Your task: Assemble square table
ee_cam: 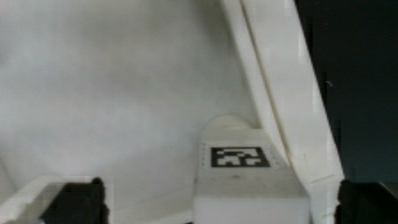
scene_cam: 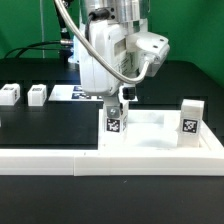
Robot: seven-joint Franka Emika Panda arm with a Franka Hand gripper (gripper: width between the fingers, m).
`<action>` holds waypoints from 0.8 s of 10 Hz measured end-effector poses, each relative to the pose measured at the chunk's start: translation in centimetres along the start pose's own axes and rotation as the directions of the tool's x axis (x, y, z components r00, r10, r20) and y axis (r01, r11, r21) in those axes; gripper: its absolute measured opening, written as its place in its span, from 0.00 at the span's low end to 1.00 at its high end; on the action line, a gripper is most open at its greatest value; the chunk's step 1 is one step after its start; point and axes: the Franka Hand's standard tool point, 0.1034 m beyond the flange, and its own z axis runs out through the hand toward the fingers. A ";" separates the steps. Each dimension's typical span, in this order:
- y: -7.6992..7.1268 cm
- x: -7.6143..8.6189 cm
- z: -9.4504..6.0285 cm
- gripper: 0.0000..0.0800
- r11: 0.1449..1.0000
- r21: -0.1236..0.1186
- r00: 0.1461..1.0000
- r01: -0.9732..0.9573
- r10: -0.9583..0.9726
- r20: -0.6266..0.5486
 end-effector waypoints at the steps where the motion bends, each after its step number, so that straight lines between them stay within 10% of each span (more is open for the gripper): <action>1: 0.0 0.0 0.0 0.81 1.000 0.000 1.000 0.000 0.000 0.000; 8: 1.3 0.3 -1.7 0.81 0.768 0.009 0.768 0.640 -0.640 0.002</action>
Offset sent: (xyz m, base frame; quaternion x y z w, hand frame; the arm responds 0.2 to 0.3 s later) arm -0.0264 0.0030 0.0201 -0.0139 -0.0651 -0.2663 0.9616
